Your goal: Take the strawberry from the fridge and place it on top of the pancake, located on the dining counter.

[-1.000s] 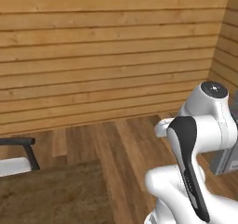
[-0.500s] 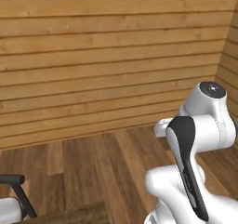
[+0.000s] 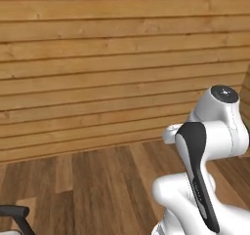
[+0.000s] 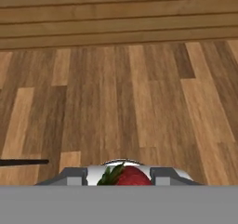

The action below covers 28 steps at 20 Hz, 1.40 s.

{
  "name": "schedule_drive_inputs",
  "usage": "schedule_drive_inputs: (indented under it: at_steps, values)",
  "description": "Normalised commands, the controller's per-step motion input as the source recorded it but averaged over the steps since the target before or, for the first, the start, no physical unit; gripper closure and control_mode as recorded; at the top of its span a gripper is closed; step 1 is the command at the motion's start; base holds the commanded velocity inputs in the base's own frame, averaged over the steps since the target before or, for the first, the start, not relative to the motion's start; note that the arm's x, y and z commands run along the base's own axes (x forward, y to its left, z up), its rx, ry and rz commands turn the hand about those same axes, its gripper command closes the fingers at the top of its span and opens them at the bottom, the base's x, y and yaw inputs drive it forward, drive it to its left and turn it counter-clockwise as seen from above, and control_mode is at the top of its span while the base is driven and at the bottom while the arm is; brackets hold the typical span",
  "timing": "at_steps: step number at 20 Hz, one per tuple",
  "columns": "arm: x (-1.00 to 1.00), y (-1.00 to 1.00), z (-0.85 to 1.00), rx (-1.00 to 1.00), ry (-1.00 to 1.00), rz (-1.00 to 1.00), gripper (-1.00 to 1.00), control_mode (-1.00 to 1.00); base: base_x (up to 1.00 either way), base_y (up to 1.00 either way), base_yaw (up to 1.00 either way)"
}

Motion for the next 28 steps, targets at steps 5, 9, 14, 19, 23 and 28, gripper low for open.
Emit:
schedule_drive_inputs:
  at_steps: [5,9,14,19,23,28]
  values:
    - [0.0,0.0,0.0,0.0,0.0,0.0,1.0,1.0,1.0,0.55,0.0]
    - [0.0,0.0,0.0,0.0,0.0,0.0,1.0,1.0,1.0,0.52,0.0]
    - [0.0,0.0,0.0,0.0,0.0,0.0,1.0,1.0,1.0,0.42,-0.02]
    - [0.0,0.0,0.0,0.0,0.0,0.0,1.0,1.0,1.0,-0.19,-0.26]
    - [0.0,0.0,0.0,0.0,0.0,0.0,1.0,1.0,1.0,0.02,-0.31]
    - [0.0,0.0,0.0,0.0,0.0,0.0,1.0,1.0,1.0,0.56,0.06]
